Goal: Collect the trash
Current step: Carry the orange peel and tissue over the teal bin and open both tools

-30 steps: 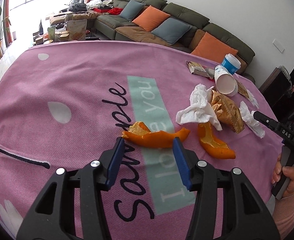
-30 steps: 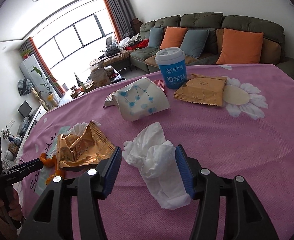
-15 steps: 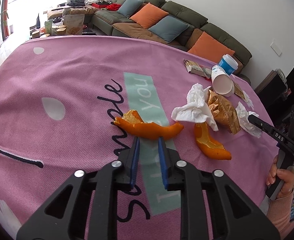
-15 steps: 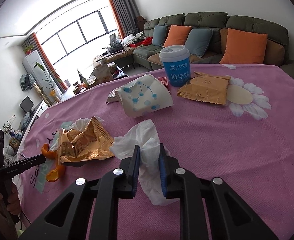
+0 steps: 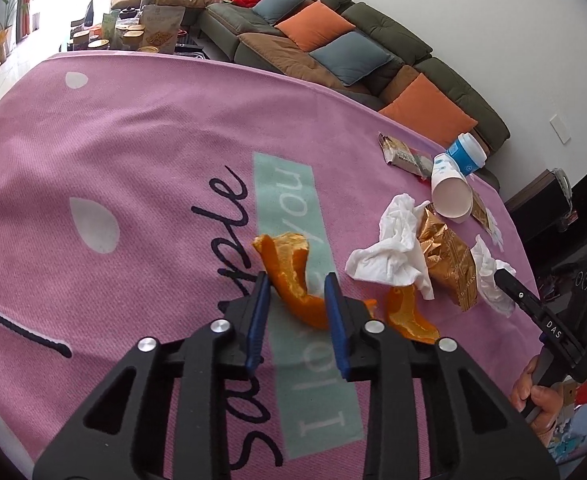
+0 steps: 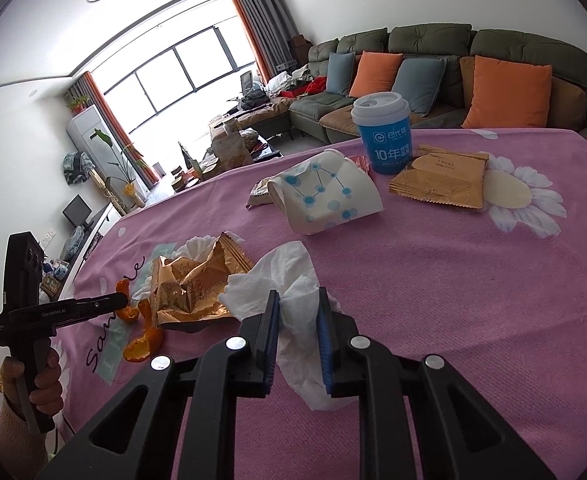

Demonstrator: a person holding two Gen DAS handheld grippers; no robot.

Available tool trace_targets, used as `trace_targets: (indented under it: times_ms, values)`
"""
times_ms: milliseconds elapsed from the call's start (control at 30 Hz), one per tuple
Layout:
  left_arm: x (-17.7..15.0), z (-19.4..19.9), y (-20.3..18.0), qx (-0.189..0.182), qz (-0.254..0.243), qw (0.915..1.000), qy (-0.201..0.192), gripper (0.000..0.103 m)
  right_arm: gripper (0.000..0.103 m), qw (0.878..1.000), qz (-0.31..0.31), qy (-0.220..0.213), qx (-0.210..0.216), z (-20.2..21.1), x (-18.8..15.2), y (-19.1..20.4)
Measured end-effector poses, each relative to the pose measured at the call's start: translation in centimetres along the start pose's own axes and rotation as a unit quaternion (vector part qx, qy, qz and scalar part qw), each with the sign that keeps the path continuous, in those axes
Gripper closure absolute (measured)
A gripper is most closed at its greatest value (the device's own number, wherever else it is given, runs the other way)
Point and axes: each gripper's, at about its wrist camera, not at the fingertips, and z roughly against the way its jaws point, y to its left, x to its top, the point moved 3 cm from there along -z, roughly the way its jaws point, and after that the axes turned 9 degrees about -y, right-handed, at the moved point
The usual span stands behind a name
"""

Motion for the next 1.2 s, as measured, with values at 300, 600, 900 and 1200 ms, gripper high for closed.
trace_targets:
  times_ms: [300, 600, 900, 1200]
  values:
    - [-1.4, 2.0, 0.5, -0.019, 0.000, 0.9998, -0.010, 0.090, 0.087, 0.999, 0.004, -0.024, 0.047, 1.6, 0.6, 2.4]
    - [-3.7, 8.7, 2.4, -0.006, -0.019, 0.9976, -0.066, 0.090, 0.087, 0.989, 0.034, -0.019, 0.141, 1.9, 0.1, 9.0]
    - [-5.9, 16.1, 5.4, 0.037, -0.025, 0.9917, -0.121, 0.090, 0.087, 0.974, 0.056, 0.010, 0.220, 0.3, -1.5, 15.9]
    - [-7.3, 21.2, 8.9, 0.087, -0.007, 0.9840, -0.155, 0.090, 0.087, 0.954, 0.086, 0.054, 0.282, -1.8, -3.4, 22.6]
